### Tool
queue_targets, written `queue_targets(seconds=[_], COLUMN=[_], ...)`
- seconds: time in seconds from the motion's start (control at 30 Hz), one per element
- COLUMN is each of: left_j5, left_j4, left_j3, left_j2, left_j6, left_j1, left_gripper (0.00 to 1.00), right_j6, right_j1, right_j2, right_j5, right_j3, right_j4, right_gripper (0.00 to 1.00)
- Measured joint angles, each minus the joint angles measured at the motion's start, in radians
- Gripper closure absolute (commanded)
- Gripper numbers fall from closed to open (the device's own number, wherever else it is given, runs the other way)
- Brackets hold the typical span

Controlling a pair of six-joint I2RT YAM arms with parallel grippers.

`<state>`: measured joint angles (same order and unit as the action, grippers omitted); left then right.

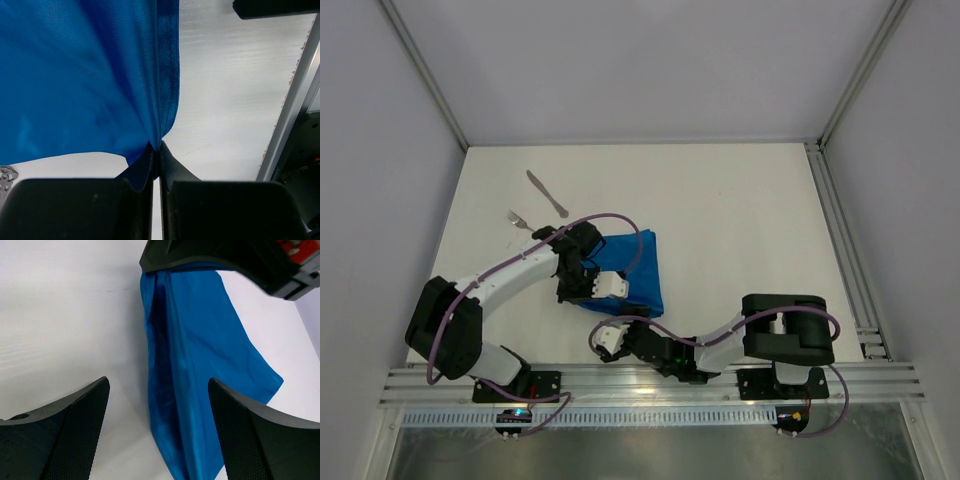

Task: Fold the napkin into a case and place the utensils inside
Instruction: Pick up the lower triangle-folded napkin from the center of the board.

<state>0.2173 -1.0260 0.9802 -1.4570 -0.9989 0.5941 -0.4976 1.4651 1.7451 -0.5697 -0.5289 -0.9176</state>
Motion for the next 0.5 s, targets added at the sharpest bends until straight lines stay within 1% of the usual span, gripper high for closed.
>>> queue_targets(seconds=[0.17, 0.33, 0.5], left_j5=[0.004, 0.008, 0.011], left_j4=[-0.005, -0.009, -0.016], left_j3=[0.003, 0.009, 0.013], left_j2=[-0.001, -0.001, -0.001], left_j6=[0.000, 0.000, 0.000], left_j1=[0.000, -0.001, -0.001], left_gripper=[1.00, 1.00, 1.00], right_j6=[-0.013, -0.032, -0.021], right_j1=[0.001, 0.004, -0.005], right_j2=[0.069, 0.117, 0.125], right_j5=[-0.009, -0.076, -0.107], right_j3=[-0.009, -0.064, -0.089], right_j4=[0.012, 0.015, 0.055], right_gripper=[0.16, 0.16, 0.18])
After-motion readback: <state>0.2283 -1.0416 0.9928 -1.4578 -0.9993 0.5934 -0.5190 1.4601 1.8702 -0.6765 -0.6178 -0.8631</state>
